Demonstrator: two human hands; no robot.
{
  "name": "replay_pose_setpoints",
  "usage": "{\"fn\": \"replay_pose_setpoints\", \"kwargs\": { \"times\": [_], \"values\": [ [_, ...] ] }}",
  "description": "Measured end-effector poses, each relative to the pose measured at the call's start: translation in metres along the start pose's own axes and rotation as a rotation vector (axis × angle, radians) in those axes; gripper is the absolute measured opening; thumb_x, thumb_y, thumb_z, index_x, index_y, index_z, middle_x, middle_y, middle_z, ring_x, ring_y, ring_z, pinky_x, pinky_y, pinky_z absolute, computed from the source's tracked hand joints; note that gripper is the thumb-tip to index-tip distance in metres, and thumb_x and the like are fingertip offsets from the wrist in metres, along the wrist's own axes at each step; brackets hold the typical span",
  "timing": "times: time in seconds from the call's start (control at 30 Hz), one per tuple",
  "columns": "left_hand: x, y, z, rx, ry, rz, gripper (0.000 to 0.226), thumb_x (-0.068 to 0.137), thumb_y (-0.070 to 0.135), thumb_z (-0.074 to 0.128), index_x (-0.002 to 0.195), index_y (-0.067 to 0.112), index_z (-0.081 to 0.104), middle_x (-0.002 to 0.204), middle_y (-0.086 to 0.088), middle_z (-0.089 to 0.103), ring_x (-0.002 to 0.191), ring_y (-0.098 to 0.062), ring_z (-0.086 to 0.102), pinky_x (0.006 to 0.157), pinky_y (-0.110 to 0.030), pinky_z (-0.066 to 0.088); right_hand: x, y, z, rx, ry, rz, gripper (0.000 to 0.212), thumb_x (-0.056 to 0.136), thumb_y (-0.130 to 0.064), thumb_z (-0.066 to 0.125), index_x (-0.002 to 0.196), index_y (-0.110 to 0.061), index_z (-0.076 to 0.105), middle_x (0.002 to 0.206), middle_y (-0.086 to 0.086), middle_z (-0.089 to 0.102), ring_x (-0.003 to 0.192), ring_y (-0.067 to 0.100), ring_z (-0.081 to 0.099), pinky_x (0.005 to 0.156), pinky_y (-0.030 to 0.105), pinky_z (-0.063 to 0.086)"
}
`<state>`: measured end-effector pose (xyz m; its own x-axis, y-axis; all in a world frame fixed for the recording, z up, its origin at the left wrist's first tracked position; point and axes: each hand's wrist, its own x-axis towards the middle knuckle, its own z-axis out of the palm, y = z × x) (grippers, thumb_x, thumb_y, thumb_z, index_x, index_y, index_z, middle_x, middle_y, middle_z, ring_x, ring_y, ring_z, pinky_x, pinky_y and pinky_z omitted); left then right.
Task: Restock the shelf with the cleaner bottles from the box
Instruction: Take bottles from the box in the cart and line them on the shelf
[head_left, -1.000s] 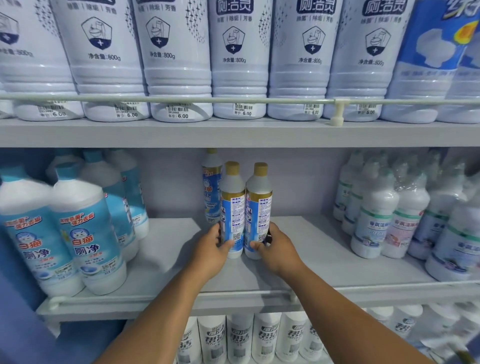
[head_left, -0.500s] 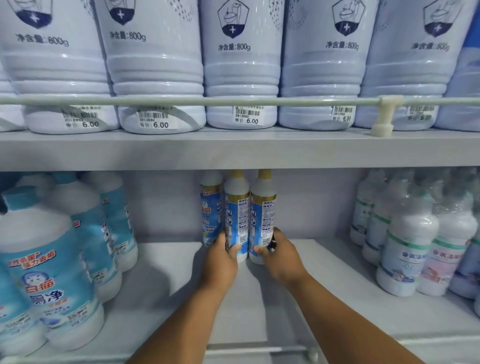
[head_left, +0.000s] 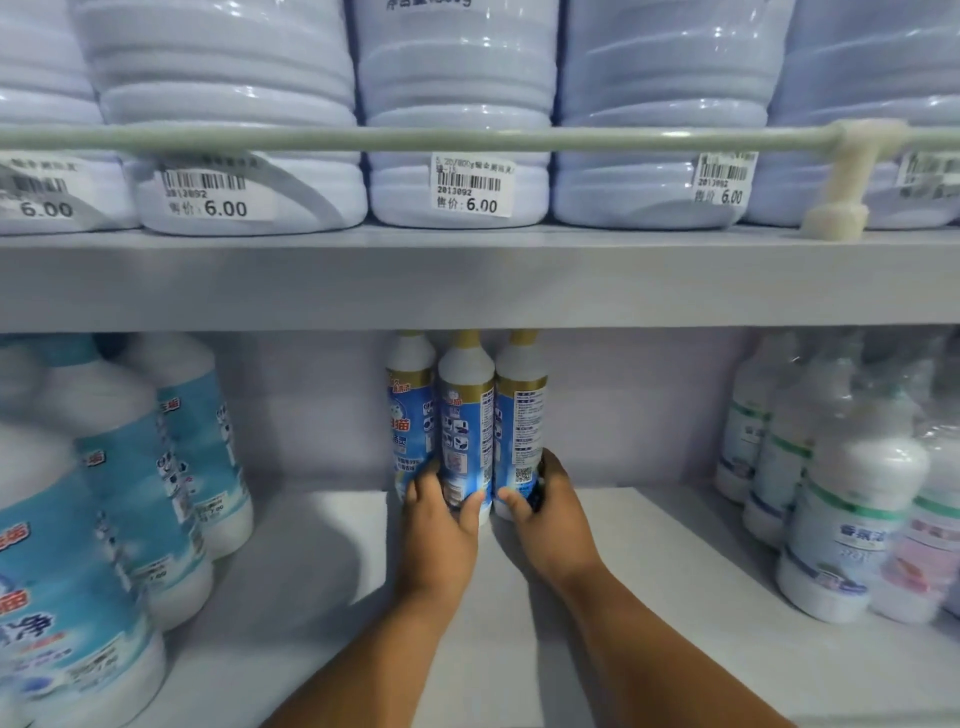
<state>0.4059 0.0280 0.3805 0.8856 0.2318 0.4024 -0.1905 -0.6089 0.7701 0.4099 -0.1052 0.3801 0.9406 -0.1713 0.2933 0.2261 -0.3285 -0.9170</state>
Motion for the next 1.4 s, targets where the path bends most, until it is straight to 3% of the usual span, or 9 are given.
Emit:
{"fn": "replay_pose_setpoints", "kwargs": {
  "times": [0.23,0.33,0.43,0.53,0.7,0.8,1.0,1.17,1.4],
  "values": [
    [-0.002,-0.002,0.002,0.070,0.030,-0.011,0.054,0.072,0.031,0.077,0.121,0.015,0.061,0.115,-0.005,0.065,0.104,-0.025,0.062,0.082,-0.031,0.052,-0.005,-0.006,-0.001,0.000,-0.003,-0.102,0.046,0.091,-0.011,0.065,0.116,-0.046,0.050,0.108,-0.030,0.065,0.105,-0.004,0.064,0.082,0.012,0.053],
    [-0.005,-0.001,0.005,0.187,0.042,0.005,0.051,0.078,0.035,0.077,0.120,0.012,0.058,0.111,-0.010,0.068,0.100,-0.026,0.064,0.078,-0.031,0.051,-0.002,0.004,0.002,-0.015,0.022,-0.065,0.054,0.090,-0.008,0.067,0.120,-0.048,0.047,0.116,-0.022,0.062,0.108,-0.006,0.062,0.089,0.017,0.056],
    [-0.004,-0.004,0.010,0.221,0.080,0.025,0.058,0.076,0.039,0.082,0.119,0.010,0.056,0.115,-0.009,0.065,0.106,-0.025,0.062,0.085,-0.033,0.052,0.001,0.011,0.005,-0.062,0.069,-0.071,0.054,0.085,-0.016,0.072,0.127,-0.039,0.048,0.121,-0.009,0.054,0.109,0.000,0.060,0.091,0.021,0.057],
    [0.000,-0.007,0.012,0.185,0.092,-0.006,0.061,0.070,0.041,0.085,0.115,0.010,0.058,0.111,-0.009,0.066,0.102,-0.027,0.062,0.084,-0.037,0.055,0.002,0.007,0.004,-0.050,0.020,-0.115,0.053,0.086,-0.010,0.066,0.131,-0.033,0.049,0.121,-0.013,0.059,0.109,-0.006,0.059,0.085,0.010,0.052],
    [0.001,-0.008,0.011,0.234,0.102,0.036,0.042,0.074,0.034,0.075,0.106,0.009,0.063,0.105,-0.010,0.064,0.097,-0.029,0.062,0.080,-0.038,0.053,0.006,0.009,0.006,-0.073,0.077,-0.126,0.050,0.080,-0.014,0.074,0.121,-0.033,0.055,0.114,-0.011,0.063,0.105,0.005,0.064,0.086,0.021,0.056],
    [0.003,-0.011,0.010,0.226,0.109,0.019,0.039,0.075,0.041,0.079,0.099,0.015,0.062,0.099,-0.006,0.066,0.094,-0.028,0.062,0.078,-0.039,0.054,0.004,0.004,0.007,-0.043,0.057,-0.183,0.042,0.082,-0.004,0.067,0.117,-0.026,0.059,0.105,-0.012,0.068,0.098,0.007,0.067,0.079,0.019,0.056],
    [0.004,-0.015,0.016,0.401,0.053,-0.065,0.046,0.078,0.064,0.064,0.100,0.024,0.056,0.095,-0.004,0.074,0.095,-0.030,0.068,0.087,-0.038,0.050,0.006,0.013,0.007,-0.030,0.086,-0.102,0.040,0.086,-0.014,0.072,0.118,-0.032,0.055,0.111,-0.014,0.062,0.101,0.001,0.063,0.081,0.012,0.053],
    [0.003,-0.015,0.017,0.391,0.085,-0.051,0.034,0.084,0.049,0.062,0.106,0.023,0.065,0.093,-0.007,0.075,0.090,-0.031,0.069,0.081,-0.037,0.052,0.008,0.017,0.008,-0.045,0.059,-0.111,0.040,0.091,-0.012,0.065,0.124,-0.030,0.053,0.116,-0.015,0.066,0.107,-0.001,0.063,0.091,0.017,0.055],
    [0.004,-0.015,0.013,0.376,0.084,-0.044,0.033,0.087,0.048,0.064,0.110,0.024,0.068,0.102,-0.005,0.075,0.095,-0.030,0.069,0.082,-0.037,0.053,0.014,0.024,0.015,-0.118,0.094,-0.071,0.041,0.088,-0.023,0.066,0.126,-0.030,0.052,0.118,-0.010,0.063,0.107,0.005,0.062,0.092,0.026,0.056]
  ]
}}
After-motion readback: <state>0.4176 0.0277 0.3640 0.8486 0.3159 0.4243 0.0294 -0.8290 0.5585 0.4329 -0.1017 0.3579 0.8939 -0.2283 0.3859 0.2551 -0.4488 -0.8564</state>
